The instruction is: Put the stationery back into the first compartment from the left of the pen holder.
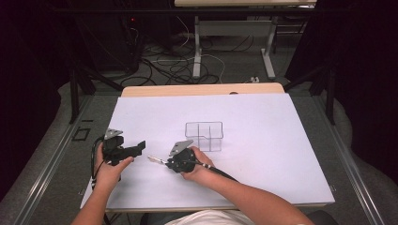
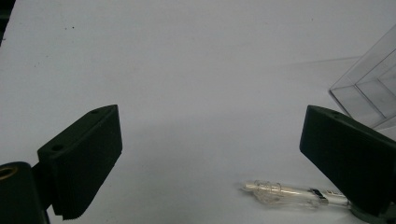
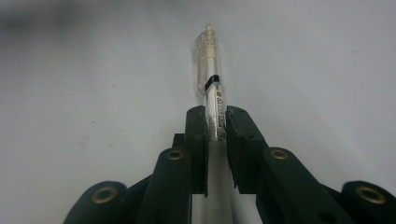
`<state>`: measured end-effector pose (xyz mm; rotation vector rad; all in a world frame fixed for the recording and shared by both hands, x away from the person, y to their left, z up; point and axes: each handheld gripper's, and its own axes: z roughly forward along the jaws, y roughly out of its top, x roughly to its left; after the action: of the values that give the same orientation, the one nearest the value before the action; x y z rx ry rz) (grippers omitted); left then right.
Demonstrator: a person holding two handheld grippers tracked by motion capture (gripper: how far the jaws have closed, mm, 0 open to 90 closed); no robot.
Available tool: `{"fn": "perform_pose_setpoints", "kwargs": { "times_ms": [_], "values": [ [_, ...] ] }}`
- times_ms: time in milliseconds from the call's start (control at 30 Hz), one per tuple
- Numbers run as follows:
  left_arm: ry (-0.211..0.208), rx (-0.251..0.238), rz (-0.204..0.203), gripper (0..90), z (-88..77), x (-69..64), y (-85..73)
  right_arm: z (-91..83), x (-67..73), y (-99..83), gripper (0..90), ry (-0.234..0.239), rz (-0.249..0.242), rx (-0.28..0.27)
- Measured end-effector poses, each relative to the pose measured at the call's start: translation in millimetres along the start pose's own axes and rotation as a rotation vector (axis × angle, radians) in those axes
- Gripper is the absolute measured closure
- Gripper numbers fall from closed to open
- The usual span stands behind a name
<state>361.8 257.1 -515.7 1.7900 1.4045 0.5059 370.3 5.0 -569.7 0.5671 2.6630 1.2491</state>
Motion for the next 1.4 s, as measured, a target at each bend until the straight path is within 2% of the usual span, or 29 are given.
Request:
{"fn": "perform_pose_setpoints", "kwargs": {
  "times_ms": [167,300,367,533,767,933,1167,1300,1400],
  "values": [
    [0.001,-0.003,0.004,5.8,0.4,-0.3,-0.3,-0.1,1.9,0.8,79.8,-0.003,0.003,0.002],
    [0.0,-0.001,0.006,6.8,0.0,-0.1,-0.3,-0.5,3.9,1.4,79.9,-0.015,-0.015,0.002],
    [-0.004,-0.006,0.007,6.8,-0.5,0.3,-0.1,-1.7,4.9,1.7,79.9,-0.017,-0.043,0.005],
    [0.0,0.0,0.006,7.7,-1.3,0.6,0.5,-8.2,10.9,3.5,79.9,-0.007,-0.076,0.002],
    [-0.003,-0.003,0.018,9.4,-4.4,-0.9,1.8,-30.8,13.7,4.1,79.9,0.0,-0.147,-0.016],
    [-0.013,0.021,0.053,9.8,-4.9,-6.5,3.0,-52.7,12.8,-1.6,79.8,-0.015,-0.215,-0.039],
    [-0.044,0.054,0.1,15.6,-5.6,-13.2,6.7,-76.5,7.9,-13.0,79.8,-0.036,-0.301,-0.012],
    [-0.065,0.043,0.115,15.7,-5.9,-17.7,7.8,-87.1,3.0,-17.5,79.8,-0.037,-0.344,-0.015],
    [-0.074,0.06,0.167,16.0,-7.1,-21.4,9.4,-94.2,0.0,-20.6,79.8,-0.034,-0.398,-0.013]
  ]
}}
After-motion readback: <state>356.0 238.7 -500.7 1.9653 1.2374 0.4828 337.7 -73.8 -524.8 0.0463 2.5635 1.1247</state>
